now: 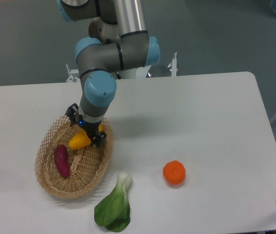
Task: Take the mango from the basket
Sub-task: 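Close the gripper around the yellow mango in the basket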
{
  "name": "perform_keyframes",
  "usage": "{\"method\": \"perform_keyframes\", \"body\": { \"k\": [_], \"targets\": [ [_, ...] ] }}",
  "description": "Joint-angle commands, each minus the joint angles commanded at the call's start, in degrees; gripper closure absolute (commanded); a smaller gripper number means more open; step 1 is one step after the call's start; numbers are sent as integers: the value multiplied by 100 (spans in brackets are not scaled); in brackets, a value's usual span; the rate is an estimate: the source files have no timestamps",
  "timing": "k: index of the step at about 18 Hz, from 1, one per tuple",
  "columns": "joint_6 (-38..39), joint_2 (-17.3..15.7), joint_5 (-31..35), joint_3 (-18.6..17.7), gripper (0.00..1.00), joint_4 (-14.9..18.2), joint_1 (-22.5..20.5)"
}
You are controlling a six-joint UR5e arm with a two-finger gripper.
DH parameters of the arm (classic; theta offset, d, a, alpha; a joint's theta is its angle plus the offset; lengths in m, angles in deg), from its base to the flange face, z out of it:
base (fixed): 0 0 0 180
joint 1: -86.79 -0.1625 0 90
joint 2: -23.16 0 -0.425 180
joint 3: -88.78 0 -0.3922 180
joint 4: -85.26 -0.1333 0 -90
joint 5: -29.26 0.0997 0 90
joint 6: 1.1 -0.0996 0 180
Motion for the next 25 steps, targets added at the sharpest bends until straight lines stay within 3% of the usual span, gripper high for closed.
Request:
{"method": "perform_keyframes", "body": {
  "k": [10,11,17,19,25],
  "targets": [
    [229,141,80,-61,0,-88,106],
    [229,141,158,-62,4,-88,106],
    [377,88,449,-35,50,-97,194],
    [492,36,449,17,61,-71,203],
    [527,-123,396,193,66,-44,159]
  ]
}}
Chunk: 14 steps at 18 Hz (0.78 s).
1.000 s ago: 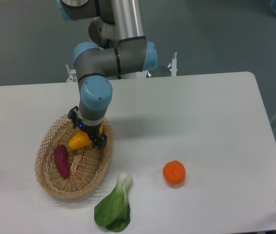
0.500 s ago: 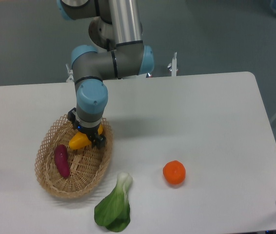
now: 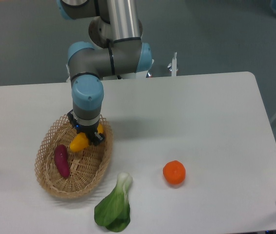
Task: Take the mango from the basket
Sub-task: 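Close the gripper around the yellow mango in the basket, then lift the held mango up out of the basket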
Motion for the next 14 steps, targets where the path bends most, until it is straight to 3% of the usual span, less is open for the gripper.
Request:
{"method": "perform_keyframes", "body": {
  "k": [6,14],
  "targets": [
    [-9,-70,26,342,66,0,-123],
    [-105,-255,44,580,66,53,-1097]
  ]
}}
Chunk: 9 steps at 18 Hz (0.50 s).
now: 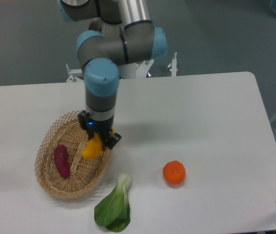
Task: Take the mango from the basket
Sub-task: 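Lift the held mango up out of the basket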
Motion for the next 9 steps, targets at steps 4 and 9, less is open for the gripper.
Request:
{"method": "perform_keyframes", "body": {
  "k": [4,9],
  "targets": [
    [-193,-70,9,166,71,18,-431],
    [-798,17,18,290,71,0,-1045]
  ]
}}
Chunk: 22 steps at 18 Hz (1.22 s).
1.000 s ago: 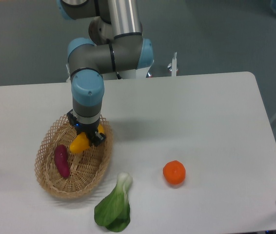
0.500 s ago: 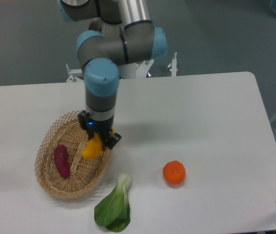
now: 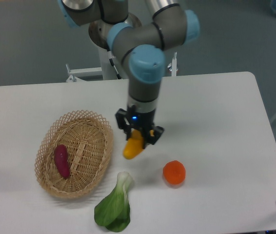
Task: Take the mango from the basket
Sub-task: 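Lift the held mango up out of the basket, then carry the held mango away from the basket, past the orange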
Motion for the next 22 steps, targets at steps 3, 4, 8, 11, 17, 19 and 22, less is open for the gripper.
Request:
{"method": "perform_keyframes", "body": {
  "k": [3,4,8,11,17,19,22],
  "targets": [
    [-598,52,9,17,70,-9,-467],
    [-826,88,9,52,70,-9,-624],
    [-1241,184,131,149,68,9,-942],
    [-1530,290,421,246,68,17,-986],
    [-2303,387,492,281,67,-9,-1241],
    [-2507,439,492,351,67,0,-1250],
    [-2525,501,562,466,67,-9,-1250]
  ]
}}
